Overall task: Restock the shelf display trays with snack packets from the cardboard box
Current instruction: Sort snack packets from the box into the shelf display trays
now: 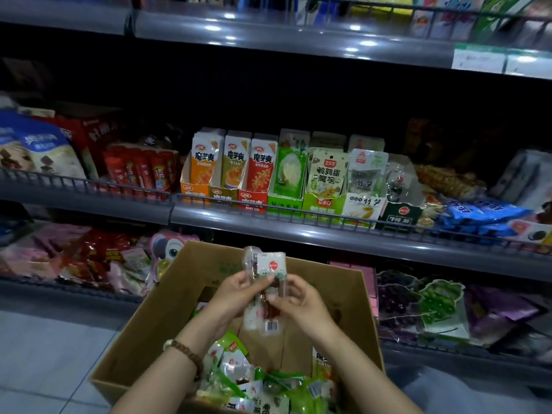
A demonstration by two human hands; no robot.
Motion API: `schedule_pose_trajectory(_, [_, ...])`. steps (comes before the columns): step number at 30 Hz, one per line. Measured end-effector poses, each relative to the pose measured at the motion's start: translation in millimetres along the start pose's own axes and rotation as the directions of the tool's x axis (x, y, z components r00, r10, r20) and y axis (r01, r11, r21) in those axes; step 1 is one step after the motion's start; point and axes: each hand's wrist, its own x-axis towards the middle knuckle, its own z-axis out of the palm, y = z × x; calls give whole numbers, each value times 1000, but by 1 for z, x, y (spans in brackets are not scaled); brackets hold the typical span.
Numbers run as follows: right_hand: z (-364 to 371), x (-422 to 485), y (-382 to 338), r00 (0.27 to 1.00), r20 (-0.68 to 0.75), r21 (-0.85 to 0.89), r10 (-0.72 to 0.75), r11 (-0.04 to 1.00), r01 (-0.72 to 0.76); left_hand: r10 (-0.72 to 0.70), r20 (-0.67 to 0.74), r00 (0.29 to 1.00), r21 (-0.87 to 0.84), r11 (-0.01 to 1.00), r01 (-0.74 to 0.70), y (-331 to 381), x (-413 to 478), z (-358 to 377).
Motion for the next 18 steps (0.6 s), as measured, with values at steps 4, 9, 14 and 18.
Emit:
schedule_pose_trajectory(4, [-6,-2,3,977,-184,199,109,977,-72,-2,-145,989,-110,994,-15,11,-1,-5])
schedule_pose_trajectory(9, [-11,-11,10,953,-78,574,292,795,-196,-7,-450,893,-203,975,-94,6,2,-17])
schedule_pose_trajectory(14, [8,-10,17,892,-84,719,444,647,-254,-89,-351,932,-420,905,-72,-7,-2,-1])
schedule_pose_trajectory(18, [12,-9,3,884,-90,768,460,597,-233,-49,-190,981,-445,895,-42,-14,-8,16])
